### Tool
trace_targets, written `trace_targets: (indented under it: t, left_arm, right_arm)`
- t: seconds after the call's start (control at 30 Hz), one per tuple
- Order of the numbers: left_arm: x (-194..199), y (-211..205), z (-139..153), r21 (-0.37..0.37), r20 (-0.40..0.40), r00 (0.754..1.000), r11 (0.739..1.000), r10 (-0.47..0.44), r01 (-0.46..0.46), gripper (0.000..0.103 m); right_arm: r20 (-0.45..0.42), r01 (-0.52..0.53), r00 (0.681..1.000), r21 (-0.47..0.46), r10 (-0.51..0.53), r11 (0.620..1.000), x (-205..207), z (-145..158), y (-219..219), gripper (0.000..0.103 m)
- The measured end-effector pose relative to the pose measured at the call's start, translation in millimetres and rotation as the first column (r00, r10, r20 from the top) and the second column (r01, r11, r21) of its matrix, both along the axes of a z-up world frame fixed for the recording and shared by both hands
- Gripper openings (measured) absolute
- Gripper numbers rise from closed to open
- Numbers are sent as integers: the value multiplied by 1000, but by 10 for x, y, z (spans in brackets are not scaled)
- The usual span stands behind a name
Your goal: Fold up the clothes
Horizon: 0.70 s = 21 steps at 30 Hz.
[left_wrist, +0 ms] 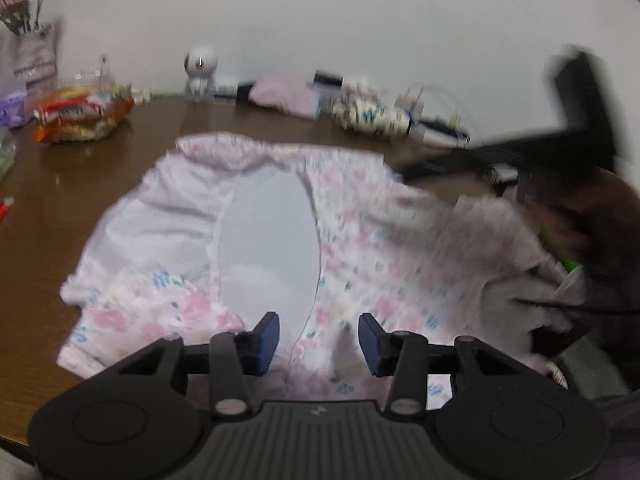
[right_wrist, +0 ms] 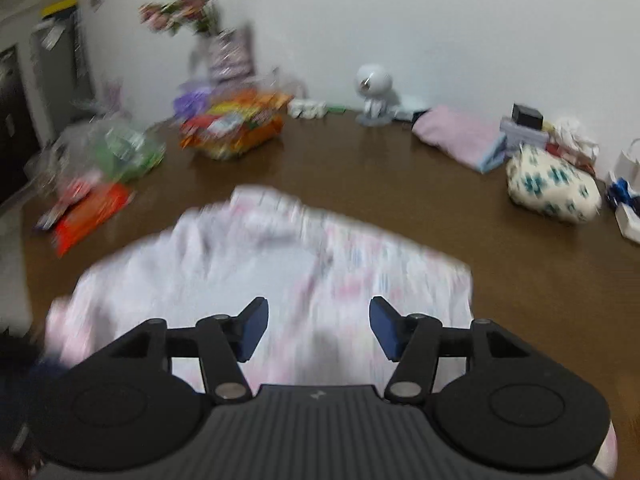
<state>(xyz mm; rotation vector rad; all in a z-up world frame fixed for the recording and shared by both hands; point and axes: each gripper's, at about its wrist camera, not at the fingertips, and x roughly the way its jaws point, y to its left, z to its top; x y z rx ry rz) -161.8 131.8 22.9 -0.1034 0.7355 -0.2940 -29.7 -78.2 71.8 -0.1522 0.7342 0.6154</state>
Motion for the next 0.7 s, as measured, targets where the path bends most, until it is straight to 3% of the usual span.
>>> trace_targets:
  t: [0.17,0.3,0.5,0.67,0.7]
  left_arm:
    - [-69,17,-56,-30,10,1000,999,29,-29,42]
    - [-68,-36,-75,-27,34,997,998,66,-65,42]
    - [284,-130,-72,-5,26,995,995,100,-100,40]
    - [536,-245,-73,13,10,996,996,93,-93,41]
    - [533,-240,-71,10,5,996,996,93,-93,41]
  right_arm:
    - [-18,52,998,-82,-54,995,-564,-302,-355,49]
    - [0,131,991,-128,-132,983,-672,-450,-570,47]
    - [17,218,976,-73,-218,973,-300,-528,-829,51]
    - [43,254,967,-89,-251,963,195,-550,-959,51]
    - [46,268,963,-111,-265,957,242,-531,-978,48]
